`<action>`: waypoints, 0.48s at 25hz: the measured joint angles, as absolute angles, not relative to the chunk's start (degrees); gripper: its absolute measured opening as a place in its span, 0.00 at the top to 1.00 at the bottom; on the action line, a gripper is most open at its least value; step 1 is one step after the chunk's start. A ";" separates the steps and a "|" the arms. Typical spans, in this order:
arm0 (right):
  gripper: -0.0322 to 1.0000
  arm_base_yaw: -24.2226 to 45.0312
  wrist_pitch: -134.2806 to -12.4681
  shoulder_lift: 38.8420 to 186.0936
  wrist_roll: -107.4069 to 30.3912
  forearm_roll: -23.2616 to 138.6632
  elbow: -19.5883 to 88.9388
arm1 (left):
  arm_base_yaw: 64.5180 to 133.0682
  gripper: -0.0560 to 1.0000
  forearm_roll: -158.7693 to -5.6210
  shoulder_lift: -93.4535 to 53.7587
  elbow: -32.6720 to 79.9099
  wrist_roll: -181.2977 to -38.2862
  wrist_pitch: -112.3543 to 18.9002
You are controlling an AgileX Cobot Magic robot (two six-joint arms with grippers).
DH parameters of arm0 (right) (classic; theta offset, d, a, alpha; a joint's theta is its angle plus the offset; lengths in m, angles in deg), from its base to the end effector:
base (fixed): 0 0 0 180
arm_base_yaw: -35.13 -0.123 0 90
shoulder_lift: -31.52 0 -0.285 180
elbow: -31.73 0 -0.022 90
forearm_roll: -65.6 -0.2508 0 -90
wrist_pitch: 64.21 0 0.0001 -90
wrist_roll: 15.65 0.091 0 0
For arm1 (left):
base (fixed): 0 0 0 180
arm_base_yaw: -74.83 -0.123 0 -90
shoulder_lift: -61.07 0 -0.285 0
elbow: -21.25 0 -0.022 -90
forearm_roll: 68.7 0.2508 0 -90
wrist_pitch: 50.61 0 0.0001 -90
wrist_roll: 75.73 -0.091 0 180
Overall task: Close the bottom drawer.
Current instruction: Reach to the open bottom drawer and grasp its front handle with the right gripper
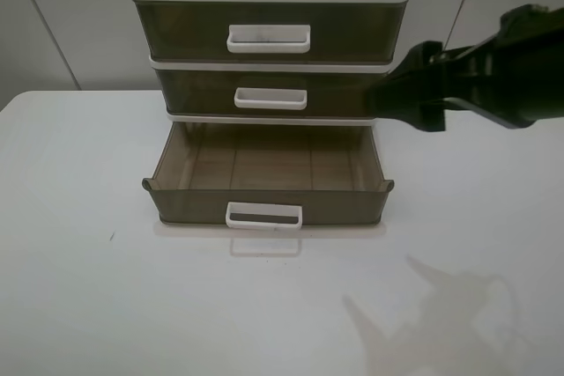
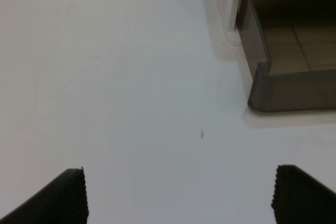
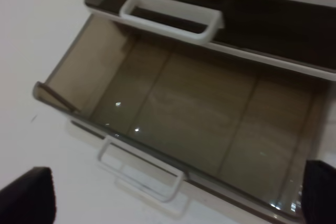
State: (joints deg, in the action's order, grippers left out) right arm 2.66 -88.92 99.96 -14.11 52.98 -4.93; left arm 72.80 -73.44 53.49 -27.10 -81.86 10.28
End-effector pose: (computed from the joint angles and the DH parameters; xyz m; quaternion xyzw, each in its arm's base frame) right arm 0.1754 0.1215 0.2865 -0.1717 0.8864 0.2036 0.3786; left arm -0.0058 -0.0068 0.2784 0.0322 0.8505 -0.0040 0.5250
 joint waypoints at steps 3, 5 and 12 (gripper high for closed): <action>0.17 -4.12 -83.73 104.48 -14.11 52.17 -4.93 | 72.80 0.27 -73.44 53.49 -27.10 -81.86 10.28; 0.17 -7.90 -80.67 106.45 -14.11 50.83 -4.93 | 72.80 0.27 -73.44 53.49 -27.10 -81.86 10.28; 0.17 -13.54 -68.85 107.07 -14.31 48.60 -7.30 | 72.80 0.27 -73.44 53.49 -27.10 -81.86 10.28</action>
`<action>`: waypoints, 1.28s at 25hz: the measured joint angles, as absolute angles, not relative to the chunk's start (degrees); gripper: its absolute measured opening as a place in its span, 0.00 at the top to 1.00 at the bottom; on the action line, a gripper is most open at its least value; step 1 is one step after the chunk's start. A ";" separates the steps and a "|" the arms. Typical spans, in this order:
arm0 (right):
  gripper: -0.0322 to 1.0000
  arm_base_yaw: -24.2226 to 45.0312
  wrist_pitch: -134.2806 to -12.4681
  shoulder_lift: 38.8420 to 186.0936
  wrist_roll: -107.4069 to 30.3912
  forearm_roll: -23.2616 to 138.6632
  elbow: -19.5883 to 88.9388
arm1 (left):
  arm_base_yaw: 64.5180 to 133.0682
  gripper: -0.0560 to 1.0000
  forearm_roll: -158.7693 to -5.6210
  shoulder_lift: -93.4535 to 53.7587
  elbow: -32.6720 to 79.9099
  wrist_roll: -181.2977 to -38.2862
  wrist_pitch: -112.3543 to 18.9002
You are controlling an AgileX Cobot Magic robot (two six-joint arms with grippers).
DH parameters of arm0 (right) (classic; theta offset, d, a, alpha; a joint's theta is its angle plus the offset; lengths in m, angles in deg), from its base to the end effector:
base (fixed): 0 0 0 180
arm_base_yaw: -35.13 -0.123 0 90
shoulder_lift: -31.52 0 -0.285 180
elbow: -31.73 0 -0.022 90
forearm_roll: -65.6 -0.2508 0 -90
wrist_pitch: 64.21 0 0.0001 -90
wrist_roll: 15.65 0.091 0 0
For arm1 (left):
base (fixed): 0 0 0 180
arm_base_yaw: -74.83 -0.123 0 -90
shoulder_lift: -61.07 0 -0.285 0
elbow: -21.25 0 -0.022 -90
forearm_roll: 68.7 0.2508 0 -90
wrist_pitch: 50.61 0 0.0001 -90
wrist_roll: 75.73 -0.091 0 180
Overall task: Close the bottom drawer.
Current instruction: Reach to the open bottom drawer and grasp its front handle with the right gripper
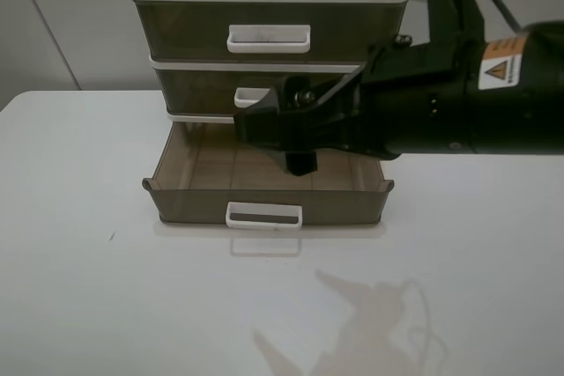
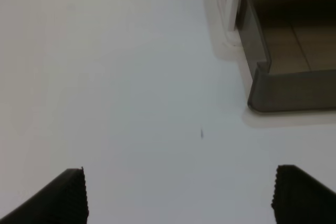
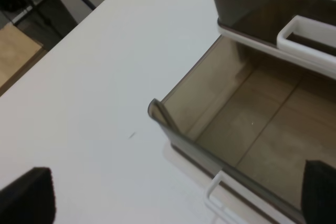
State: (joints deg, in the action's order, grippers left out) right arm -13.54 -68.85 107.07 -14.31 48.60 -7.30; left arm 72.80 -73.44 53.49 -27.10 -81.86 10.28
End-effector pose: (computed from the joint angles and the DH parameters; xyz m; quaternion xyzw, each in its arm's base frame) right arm 0.1606 0.1859 0.2705 -0.2316 0.8300 0.2884 0.4176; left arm -0.0058 -0.0068 0.2784 0.0322 0.8505 -0.0040 0.5250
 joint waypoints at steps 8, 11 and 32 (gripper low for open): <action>0.20 -13.81 -38.08 108.77 -14.31 47.67 -24.73 | 72.80 0.27 -73.44 53.49 -27.10 -81.86 10.28; 0.37 -13.81 -34.47 112.53 -14.31 47.97 -27.18 | 72.80 0.27 -73.44 53.49 -27.10 -81.86 10.28; 0.95 -13.81 4.20 151.56 -14.37 63.86 -29.38 | 72.80 0.27 -73.44 53.49 -27.10 -81.86 10.28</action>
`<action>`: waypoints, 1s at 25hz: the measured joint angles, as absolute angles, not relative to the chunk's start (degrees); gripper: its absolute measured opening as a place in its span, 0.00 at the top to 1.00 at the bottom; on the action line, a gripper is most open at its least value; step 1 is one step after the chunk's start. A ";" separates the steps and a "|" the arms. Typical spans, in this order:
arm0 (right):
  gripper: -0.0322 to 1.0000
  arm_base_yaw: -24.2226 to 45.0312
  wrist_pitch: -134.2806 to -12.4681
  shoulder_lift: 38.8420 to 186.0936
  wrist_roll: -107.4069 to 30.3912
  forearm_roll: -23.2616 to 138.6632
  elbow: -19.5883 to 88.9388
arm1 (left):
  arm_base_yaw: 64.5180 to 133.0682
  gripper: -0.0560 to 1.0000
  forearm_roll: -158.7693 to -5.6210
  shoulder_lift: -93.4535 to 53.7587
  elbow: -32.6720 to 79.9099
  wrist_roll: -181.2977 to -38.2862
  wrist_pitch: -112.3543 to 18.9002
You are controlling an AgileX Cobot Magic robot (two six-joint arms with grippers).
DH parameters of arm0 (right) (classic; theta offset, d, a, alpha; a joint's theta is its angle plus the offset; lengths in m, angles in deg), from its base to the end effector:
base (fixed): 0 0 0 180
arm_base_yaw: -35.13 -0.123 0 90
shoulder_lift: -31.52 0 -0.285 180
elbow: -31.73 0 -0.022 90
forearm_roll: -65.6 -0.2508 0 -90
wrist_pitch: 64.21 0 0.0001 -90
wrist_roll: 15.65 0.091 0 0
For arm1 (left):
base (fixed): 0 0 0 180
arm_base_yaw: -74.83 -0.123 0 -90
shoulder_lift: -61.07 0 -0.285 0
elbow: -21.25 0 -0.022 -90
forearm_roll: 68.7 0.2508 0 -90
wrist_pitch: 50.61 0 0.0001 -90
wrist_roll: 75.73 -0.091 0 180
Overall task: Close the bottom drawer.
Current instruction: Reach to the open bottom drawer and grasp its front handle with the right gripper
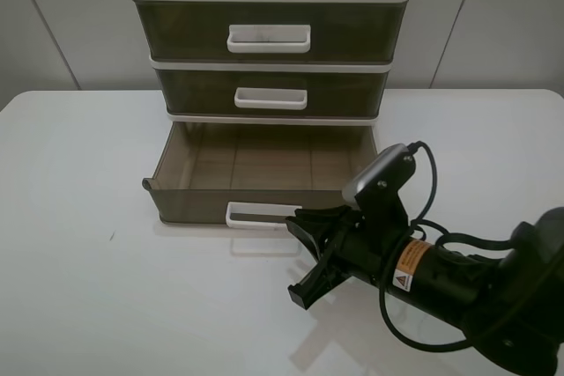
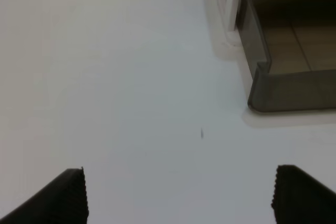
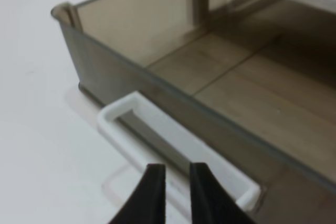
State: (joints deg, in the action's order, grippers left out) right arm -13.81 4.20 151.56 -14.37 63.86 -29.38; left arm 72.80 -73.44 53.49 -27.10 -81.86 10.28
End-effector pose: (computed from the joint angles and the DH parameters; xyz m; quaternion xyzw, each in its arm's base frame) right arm 0.1619 0.1819 0.0833 -0.3250 0.7666 0.2272 0.5051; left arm -0.0058 -0.0068 0.2784 0.0322 0.8505 -0.0040 0.5250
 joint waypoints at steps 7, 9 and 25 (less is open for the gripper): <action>0.95 -13.81 4.53 157.35 -17.28 62.13 -26.97 | 72.80 0.27 -73.44 53.49 -27.10 -81.86 10.28; 0.95 -13.81 4.58 157.46 -17.31 62.07 -26.80 | 72.80 0.27 -73.44 53.49 -27.10 -81.86 10.28; 0.95 -13.81 4.73 155.34 -18.70 65.60 -28.49 | 72.80 0.27 -73.44 53.49 -27.10 -81.86 10.28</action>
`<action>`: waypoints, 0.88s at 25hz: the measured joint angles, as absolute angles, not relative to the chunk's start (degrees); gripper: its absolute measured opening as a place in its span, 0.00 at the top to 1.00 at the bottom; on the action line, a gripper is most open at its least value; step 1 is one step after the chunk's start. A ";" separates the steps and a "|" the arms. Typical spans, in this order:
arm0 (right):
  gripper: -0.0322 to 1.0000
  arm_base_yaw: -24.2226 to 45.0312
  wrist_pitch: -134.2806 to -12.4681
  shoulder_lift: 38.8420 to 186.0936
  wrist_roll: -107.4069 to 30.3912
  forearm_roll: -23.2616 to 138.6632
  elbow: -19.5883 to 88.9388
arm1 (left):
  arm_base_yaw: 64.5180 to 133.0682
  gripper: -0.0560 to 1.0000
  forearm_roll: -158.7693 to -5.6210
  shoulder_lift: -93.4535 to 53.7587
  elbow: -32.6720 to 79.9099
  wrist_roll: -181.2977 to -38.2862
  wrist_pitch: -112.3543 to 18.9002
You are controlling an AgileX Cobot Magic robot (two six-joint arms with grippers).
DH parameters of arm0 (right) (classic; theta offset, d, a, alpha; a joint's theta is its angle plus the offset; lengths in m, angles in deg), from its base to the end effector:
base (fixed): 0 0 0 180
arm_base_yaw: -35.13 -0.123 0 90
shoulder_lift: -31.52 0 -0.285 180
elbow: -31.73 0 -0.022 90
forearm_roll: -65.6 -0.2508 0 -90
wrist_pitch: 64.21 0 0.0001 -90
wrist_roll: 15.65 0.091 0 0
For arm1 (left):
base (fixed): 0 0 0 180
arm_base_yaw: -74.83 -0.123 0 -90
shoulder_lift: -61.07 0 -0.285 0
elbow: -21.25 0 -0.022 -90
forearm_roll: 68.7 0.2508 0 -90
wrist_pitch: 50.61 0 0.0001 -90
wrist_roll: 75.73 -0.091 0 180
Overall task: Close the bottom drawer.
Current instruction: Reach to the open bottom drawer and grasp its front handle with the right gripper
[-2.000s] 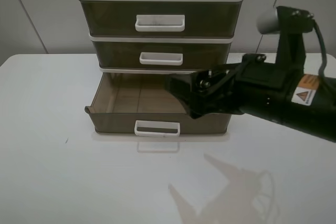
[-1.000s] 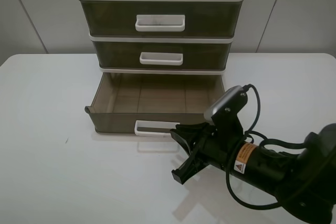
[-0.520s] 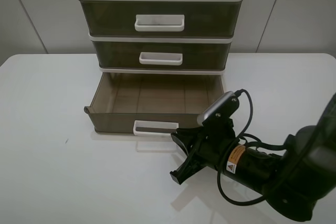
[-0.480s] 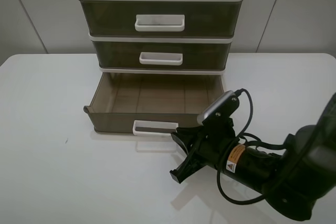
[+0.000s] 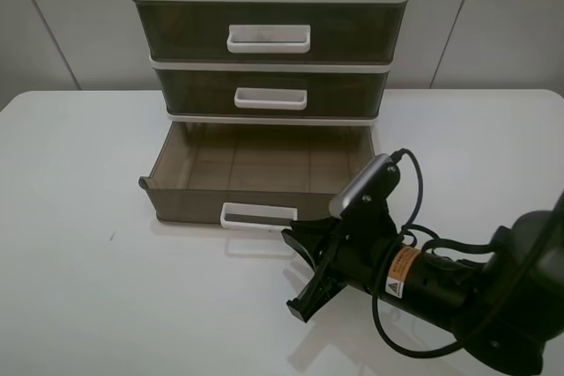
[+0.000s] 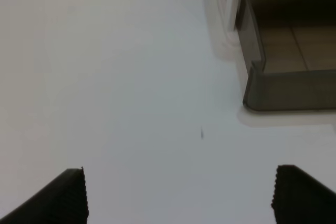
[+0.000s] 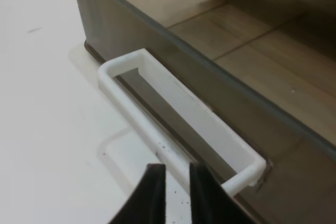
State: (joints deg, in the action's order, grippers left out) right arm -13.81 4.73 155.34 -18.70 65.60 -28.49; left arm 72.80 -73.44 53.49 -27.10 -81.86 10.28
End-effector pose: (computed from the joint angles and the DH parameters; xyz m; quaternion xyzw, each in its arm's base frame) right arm 0.1611 0.1849 0.0694 -0.3699 0.7585 0.2092 0.4941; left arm -0.0058 -0.0068 0.2784 0.0322 0.8505 -0.0040 0.5250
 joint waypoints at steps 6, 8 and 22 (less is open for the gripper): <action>0.95 -13.81 4.91 153.92 -19.90 65.60 -28.17 | 72.80 0.27 -73.44 53.49 -27.10 -81.86 10.28; 0.95 -13.81 4.91 153.92 -19.90 65.60 -27.90 | 72.80 0.27 -73.44 53.49 -27.10 -81.86 10.28; 0.95 -13.81 4.91 156.34 -20.07 64.77 -22.77 | 72.80 0.27 -73.42 53.49 -27.10 -81.86 10.28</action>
